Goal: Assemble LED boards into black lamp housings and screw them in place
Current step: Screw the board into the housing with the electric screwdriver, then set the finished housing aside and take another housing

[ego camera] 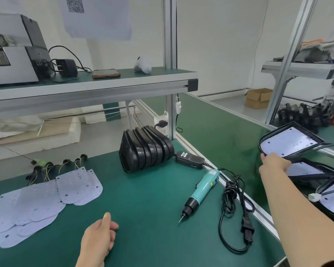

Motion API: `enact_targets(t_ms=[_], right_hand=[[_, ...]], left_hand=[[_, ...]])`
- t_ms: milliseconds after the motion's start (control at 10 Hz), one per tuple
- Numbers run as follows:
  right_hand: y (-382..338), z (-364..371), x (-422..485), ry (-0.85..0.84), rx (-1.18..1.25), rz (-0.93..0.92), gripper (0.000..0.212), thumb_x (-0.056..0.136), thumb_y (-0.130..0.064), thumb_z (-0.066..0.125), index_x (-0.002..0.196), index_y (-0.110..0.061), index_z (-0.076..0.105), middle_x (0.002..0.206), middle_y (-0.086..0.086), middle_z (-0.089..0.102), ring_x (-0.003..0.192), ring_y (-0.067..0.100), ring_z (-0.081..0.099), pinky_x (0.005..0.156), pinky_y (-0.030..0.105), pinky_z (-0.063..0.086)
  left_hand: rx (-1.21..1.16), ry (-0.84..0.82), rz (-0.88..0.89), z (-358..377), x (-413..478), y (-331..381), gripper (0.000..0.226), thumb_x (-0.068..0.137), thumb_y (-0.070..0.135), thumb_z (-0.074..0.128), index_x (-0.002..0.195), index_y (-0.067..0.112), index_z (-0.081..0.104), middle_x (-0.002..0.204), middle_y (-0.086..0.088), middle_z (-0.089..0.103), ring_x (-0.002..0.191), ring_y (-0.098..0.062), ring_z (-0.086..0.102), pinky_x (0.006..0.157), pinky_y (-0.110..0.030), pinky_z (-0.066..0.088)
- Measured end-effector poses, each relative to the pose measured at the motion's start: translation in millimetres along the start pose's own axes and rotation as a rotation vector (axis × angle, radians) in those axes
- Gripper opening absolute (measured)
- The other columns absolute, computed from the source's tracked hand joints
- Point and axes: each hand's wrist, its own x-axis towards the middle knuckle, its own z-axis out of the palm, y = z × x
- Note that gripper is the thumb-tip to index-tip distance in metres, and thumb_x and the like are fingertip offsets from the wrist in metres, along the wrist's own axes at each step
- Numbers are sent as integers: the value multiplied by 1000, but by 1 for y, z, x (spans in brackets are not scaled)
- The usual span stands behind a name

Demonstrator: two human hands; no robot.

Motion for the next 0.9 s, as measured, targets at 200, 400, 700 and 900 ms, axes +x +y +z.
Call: enact_targets(t_ms=[200, 400, 700, 900], right_hand=[[11, 20, 20, 49, -719, -355, 58, 102, -19, 41, 158, -25, 27, 144, -1, 45, 126, 17, 54, 73, 23, 43], [28, 0, -15, -69, -22, -236, 37, 107, -11, 43, 141, 1, 48, 142, 17, 53, 126, 27, 55, 68, 4, 45], [20, -6, -54, -9, -747, -299, 22, 89, -18, 50, 75, -16, 34, 79, -1, 33, 84, 20, 37, 67, 27, 28], [32, 0, -90, -164, 661, 93, 22, 94, -11, 52, 111, -20, 42, 103, 1, 50, 81, 23, 49, 63, 25, 37]], left_hand=[[13, -14, 7, -1, 0, 1, 46, 104, 31, 45, 83, -3, 67, 46, -4, 49, 36, -17, 37, 43, -22, 28], [-19, -19, -10, -1, 2, -1, 44, 103, 31, 46, 84, -4, 66, 46, -4, 49, 35, -17, 35, 42, -19, 25], [-33, -23, -25, -1, 8, -6, 44, 103, 31, 45, 84, -3, 66, 46, -4, 50, 34, -17, 34, 44, -19, 25], [-52, -27, -24, -1, 7, -6, 43, 103, 30, 46, 83, -2, 66, 46, -4, 50, 34, -17, 35, 44, -19, 25]])
